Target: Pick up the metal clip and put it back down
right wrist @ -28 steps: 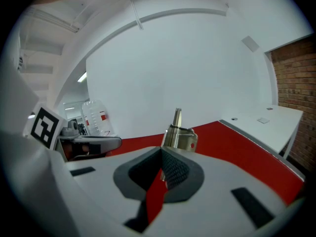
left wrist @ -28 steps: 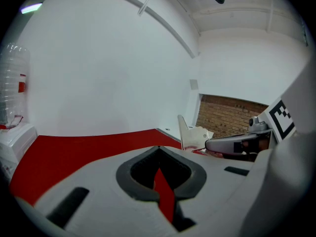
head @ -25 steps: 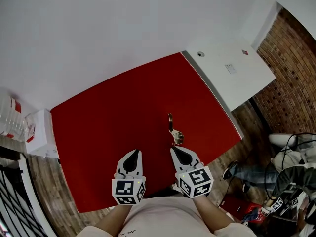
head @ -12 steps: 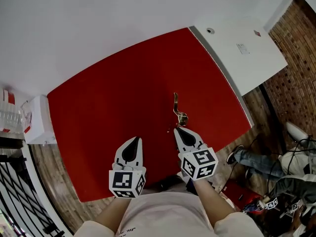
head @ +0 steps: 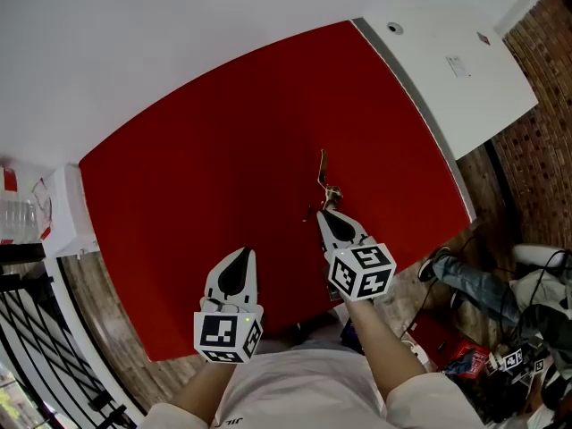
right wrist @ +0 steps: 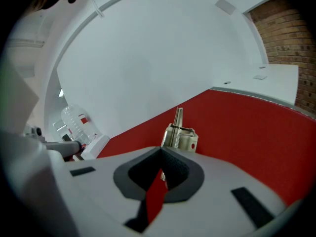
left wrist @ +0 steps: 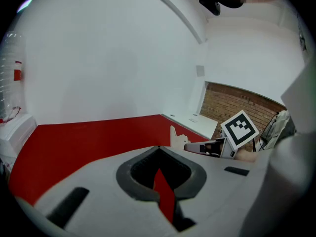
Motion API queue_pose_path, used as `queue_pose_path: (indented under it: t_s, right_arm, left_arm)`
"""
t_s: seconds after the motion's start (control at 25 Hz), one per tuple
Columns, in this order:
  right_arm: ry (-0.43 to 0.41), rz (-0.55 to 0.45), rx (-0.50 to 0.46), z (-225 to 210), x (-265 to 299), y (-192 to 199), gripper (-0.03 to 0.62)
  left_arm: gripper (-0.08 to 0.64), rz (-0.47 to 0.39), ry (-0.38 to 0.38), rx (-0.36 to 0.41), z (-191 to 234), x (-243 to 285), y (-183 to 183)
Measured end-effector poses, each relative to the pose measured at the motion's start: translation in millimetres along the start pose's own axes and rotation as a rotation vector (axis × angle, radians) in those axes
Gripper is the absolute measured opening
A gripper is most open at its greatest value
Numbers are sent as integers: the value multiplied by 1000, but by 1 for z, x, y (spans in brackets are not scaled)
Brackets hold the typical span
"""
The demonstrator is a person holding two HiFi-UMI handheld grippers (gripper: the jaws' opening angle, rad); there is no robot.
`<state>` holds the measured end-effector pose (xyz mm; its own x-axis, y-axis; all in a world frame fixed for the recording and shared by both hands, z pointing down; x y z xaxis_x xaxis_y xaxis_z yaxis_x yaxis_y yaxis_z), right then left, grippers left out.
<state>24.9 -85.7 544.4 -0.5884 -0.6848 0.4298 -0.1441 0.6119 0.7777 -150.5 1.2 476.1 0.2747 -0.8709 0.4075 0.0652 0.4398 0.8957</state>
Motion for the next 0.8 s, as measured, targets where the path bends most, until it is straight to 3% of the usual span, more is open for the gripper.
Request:
queue_pose_path:
  t_s: [0.4,0.8]
  right_arm:
    - [-30,72,177,-17,42,26,6]
    - [-34,103,289,-36,67,36,6]
  left_arm:
    - [5,49,-17,-24,11,10,15]
    - [5,84,-36,-39,21,17,25]
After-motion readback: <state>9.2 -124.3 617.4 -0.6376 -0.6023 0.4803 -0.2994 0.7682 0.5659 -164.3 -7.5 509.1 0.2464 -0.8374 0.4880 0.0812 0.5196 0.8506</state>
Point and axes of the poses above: the fingertips, and each gripper's own axes: x forward along the fingers, z to its left, y out of its underside, the point moved 5 cm from there along -x, backward along the fingers, and after that the axes turned 5 degrees about -z, right-handed, at the moved point
